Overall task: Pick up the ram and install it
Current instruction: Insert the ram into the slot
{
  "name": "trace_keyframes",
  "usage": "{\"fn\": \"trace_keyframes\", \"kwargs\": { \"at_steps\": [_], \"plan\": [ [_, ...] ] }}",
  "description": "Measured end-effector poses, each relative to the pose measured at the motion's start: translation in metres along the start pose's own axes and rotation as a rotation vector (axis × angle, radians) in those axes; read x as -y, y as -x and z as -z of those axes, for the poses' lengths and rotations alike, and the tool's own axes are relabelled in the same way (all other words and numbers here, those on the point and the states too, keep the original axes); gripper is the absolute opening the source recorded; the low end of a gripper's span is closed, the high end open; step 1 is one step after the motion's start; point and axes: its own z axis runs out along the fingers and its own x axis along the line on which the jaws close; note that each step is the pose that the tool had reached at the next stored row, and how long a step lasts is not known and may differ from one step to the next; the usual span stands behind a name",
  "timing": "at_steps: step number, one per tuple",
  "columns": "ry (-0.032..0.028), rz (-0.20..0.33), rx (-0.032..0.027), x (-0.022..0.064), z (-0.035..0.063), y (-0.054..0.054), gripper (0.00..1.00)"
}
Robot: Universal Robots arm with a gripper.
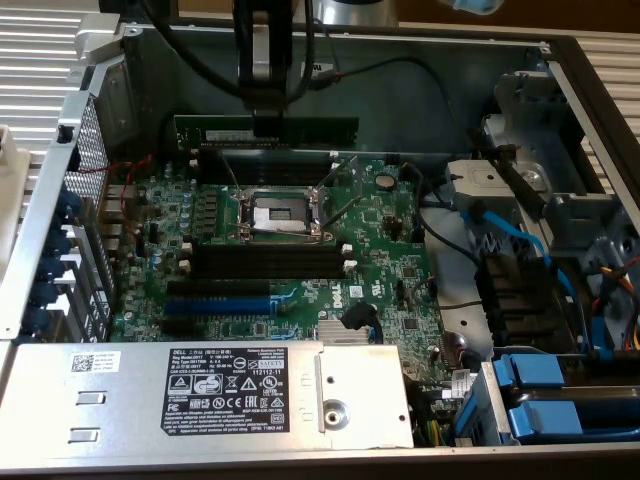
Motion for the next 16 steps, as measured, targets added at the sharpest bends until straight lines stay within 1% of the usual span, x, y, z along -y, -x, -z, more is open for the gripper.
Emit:
{"fn": "trace_keyframes", "kwargs": {
  "at_steps": [1,2,9,12,14,16],
  "plan": [
    [-0.0001,0.000,0.0001,-0.0001,-0.0018,0.000,0.15],
    [-0.0001,0.000,0.0003,-0.0002,-0.0073,-0.001,0.15],
    [0.0000,0.000,0.0001,0.0000,-0.0200,-0.002,0.15],
    [0.0002,0.000,0.0002,0.0000,-0.0255,-0.005,0.15],
    [0.0012,0.000,0.0003,0.0002,-0.0290,-0.008,0.15],
    [0.0032,0.000,0.0003,0.0025,-0.0325,-0.009,0.15]
  ]
}}
